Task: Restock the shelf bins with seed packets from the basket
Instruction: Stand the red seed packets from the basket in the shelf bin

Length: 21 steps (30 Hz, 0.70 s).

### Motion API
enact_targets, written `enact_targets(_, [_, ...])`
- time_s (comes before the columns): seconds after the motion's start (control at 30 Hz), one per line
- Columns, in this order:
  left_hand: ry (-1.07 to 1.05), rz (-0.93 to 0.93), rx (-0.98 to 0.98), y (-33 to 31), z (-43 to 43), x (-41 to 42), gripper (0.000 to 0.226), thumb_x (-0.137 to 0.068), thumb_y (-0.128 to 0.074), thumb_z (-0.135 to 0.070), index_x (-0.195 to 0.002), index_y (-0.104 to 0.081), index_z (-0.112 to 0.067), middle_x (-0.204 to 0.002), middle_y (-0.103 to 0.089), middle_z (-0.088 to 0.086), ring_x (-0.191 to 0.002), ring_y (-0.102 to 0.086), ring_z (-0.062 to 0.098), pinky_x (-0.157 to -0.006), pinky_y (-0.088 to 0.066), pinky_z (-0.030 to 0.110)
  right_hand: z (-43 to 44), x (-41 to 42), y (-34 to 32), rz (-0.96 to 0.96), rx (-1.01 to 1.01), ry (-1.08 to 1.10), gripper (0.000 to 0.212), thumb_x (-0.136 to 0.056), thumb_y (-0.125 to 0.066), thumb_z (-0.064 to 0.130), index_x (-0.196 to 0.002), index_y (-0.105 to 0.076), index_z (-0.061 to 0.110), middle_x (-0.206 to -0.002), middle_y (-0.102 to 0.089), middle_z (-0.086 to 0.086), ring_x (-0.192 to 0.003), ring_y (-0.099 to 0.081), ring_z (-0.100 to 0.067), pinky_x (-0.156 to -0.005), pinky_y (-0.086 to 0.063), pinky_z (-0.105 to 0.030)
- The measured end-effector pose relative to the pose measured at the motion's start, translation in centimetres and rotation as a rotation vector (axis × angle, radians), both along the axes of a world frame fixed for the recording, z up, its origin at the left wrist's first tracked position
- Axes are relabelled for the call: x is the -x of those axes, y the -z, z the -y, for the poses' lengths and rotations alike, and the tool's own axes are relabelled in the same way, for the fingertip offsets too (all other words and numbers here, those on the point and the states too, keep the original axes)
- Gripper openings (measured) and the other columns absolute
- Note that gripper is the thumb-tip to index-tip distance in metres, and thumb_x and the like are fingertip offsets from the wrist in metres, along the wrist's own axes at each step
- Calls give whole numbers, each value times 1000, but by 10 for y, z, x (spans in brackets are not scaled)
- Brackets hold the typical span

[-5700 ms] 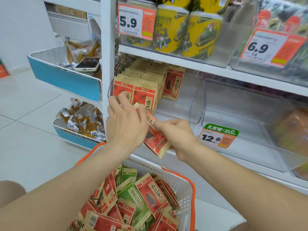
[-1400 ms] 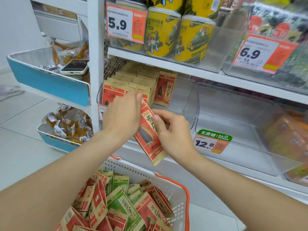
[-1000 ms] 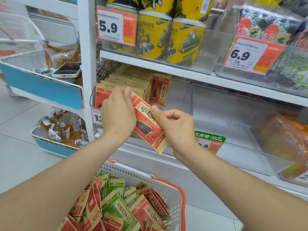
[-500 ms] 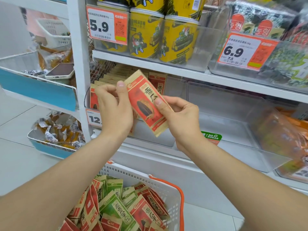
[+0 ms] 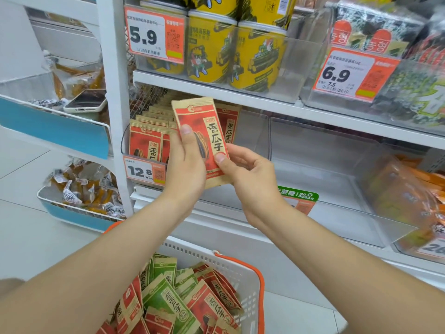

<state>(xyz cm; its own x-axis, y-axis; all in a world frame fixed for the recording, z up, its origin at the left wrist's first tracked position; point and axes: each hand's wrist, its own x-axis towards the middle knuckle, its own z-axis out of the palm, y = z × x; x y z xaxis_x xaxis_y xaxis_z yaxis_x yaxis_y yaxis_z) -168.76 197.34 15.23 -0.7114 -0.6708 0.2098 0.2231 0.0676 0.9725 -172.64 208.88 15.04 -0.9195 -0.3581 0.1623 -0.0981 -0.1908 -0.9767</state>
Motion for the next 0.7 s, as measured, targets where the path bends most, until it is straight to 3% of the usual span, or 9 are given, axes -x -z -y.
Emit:
enact_targets(0.07, [18, -21, 123, -3, -1, -3, 37, -112, -24, -53, -125, -48, -28, -101, -63, -20, -88, -61, -21, -80, -46, 9, -3, 2, -4, 110, 15, -68, 24, -97, -70, 2, -120, -76, 6, -111, -79, -12, -93, -73, -24, -85, -60, -37])
enact_targets(0.13, [50, -68, 143, -5, -1, -8, 36, -110, -29, -55, -122, -45, -26, -98, -69, -11, -81, -74, 2, -68, -62, 30, -5, 4, -9, 171, 10, -134, 26, -99, -66, 3, -123, -75, 7, -106, -79, -10, -83, -70, -19, -75, -58, -30])
enact_targets(0.2, [75, -99, 176, -5, 1, -11, 38, -109, -33, -55, -123, -43, -21, -99, -71, -10, -76, -77, 22, -52, -63, 42, -5, 4, -10, 225, 23, -190, 26, -101, -64, 6, -125, -74, 7, -102, -77, -8, -79, -69, -16, -73, -56, -28])
enact_targets(0.23, [73, -101, 219, -6, 3, -12, 39, -109, -34, -55, -125, -44, -20, -101, -71, -12, -80, -77, 19, -55, -63, 40, -3, 3, -10, 236, 21, -205, 26, -102, -64, 8, -126, -73, 5, -102, -76, -8, -79, -69, -15, -73, -56, -28])
enact_targets(0.3, [33, -77, 298, -5, 7, -12, 43, -109, -34, -56, -127, -49, -20, -106, -70, -16, -96, -72, 4, -77, -61, 31, 0, 3, -9, 219, 1, -213, 27, -103, -65, 15, -123, -73, -1, -103, -76, -12, -81, -70, -17, -76, -59, -31])
enact_targets(0.37, [-10, -40, 327, 0, 14, -10, 50, -107, -33, -64, -126, -55, -23, -113, -71, -14, -106, -68, 3, -93, -56, 36, 2, 5, -7, 159, -37, -197, 31, -102, -67, 21, -117, -74, -5, -106, -78, -16, -90, -73, -23, -90, -62, -41])
enact_targets(0.47, [-110, 42, 407, 8, 25, -6, 64, -102, -30, -75, -112, -66, -23, -101, -75, -6, -97, -71, 16, -88, -56, 49, 4, 8, -8, 93, -58, -144, 29, -99, -72, 22, -110, -75, -4, -106, -79, -18, -93, -74, -25, -96, -61, -44])
enact_targets(0.63, [-108, 153, 518, 4, 30, -8, 74, -112, -19, -58, -84, -68, -10, -73, -69, 2, -72, -65, 21, -72, -53, 45, 7, 5, -14, -26, -150, -54, 17, -96, -75, 15, -109, -63, 13, -96, -80, -13, -79, -74, -18, -75, -61, -33])
enact_targets(0.7, [-97, 204, 620, 5, 34, -7, 72, -112, -14, -56, -84, -66, -16, -74, -68, -1, -73, -64, 22, -69, -49, 42, 7, 5, -14, -125, -133, 53, 23, -94, -77, 10, -107, -60, 17, -93, -80, -10, -81, -77, -24, -78, -64, -42])
